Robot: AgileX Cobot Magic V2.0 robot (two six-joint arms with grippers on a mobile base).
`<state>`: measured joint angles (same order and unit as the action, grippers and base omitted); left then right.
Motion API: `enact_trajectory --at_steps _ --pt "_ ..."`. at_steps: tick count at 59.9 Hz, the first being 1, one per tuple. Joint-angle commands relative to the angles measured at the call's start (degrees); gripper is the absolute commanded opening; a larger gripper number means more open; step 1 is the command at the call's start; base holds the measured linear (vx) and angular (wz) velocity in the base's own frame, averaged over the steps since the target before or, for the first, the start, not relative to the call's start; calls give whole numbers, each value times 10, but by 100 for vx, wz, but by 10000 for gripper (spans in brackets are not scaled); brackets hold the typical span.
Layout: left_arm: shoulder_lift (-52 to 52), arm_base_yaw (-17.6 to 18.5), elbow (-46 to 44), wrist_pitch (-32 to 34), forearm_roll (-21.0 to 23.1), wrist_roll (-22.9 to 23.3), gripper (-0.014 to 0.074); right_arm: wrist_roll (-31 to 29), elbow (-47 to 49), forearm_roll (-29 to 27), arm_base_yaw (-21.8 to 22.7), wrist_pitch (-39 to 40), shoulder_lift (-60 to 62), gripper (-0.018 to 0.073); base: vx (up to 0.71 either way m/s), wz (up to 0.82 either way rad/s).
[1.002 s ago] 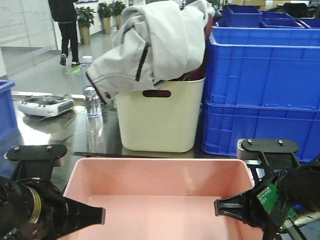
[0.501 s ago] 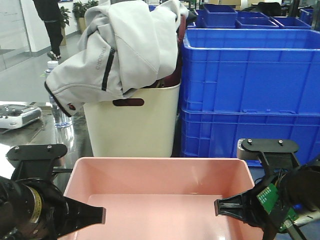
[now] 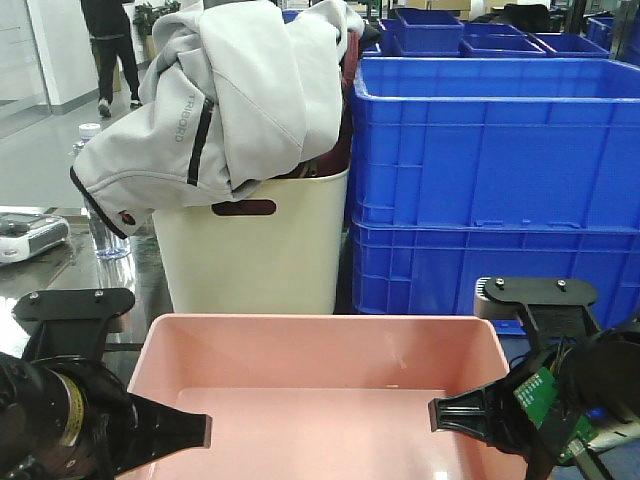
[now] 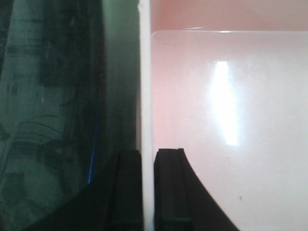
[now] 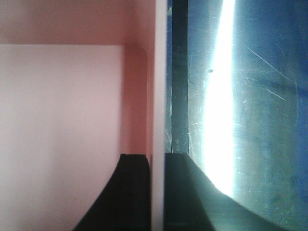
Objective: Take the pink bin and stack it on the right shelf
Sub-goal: 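Hold the bin while driving to the table beside the blue crates, then lower the pink bin onto the table and open both grippers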
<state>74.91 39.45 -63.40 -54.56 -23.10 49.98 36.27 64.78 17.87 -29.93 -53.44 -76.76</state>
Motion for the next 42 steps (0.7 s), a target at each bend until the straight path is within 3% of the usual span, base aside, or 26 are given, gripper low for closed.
enact_trajectory --at_steps 1,18,25,33,42 --pt "-21 -1 -14 1 -40 3 59 -4 15 51 6 8 16 1 0 0" --pt "-21 -1 -14 4 -43 3 59 0 15 54 6 14 16 1 0 0" --pt "-21 -1 -14 3 -57 2 59 -29 15 57 6 19 13 1 0 0" --pt "-16 -5 -14 3 -68 -36 62 -69 20 39 6 64 -7 2 0 0" --pt "-6 -42 -14 1 -66 -72 105 -103 63 7 6 67 -58 29 0 0"
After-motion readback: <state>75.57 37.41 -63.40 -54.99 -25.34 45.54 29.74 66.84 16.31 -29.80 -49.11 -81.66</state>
